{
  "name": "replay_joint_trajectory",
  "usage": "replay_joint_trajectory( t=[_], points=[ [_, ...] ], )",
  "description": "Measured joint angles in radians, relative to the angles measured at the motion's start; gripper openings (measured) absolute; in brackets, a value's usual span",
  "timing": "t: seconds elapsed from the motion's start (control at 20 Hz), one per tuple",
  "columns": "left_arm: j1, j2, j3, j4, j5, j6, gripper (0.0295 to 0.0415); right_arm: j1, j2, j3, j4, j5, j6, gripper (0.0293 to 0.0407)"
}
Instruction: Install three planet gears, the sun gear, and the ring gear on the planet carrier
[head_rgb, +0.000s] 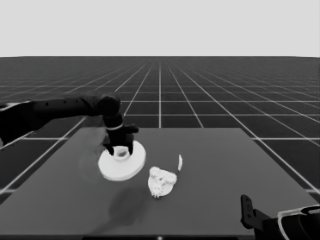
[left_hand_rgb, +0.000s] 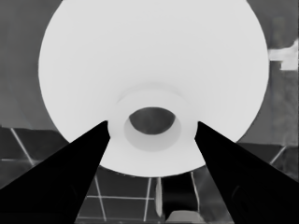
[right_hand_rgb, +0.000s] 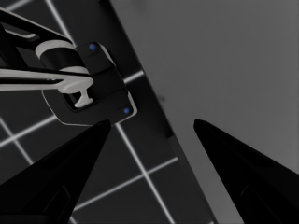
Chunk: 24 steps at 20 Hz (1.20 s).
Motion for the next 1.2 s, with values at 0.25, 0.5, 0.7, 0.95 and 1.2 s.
replay_joint_trajectory(
  t=[0.25, 0.5, 0.7, 0.95, 1.2],
  points=[
    [0.028, 0.441, -0.314, 0.025, -0.008, -0.043, 0.0348, 0.000, 0.000, 0.000, 0.000, 0.000, 0.000, 0.0385],
    [0.138, 0.466, -0.344, 0.155, -0.027, -0.039, 0.0348, 0.000, 0.000, 0.000, 0.000, 0.000, 0.000, 0.0385],
    [0.325, 0.485, -0.419, 0.314, -0.061, 0.010, 0.0348, 0.000, 0.000, 0.000, 0.000, 0.000, 0.000, 0.0385],
    [0.336, 0.490, -0.435, 0.333, -0.068, 0.020, 0.0348, 0.000, 0.000, 0.000, 0.000, 0.000, 0.000, 0.0385],
    [0.337, 0.489, -0.436, 0.333, -0.067, 0.052, 0.0348, 0.000, 0.000, 0.000, 0.000, 0.000, 0.000, 0.0385]
  ],
)
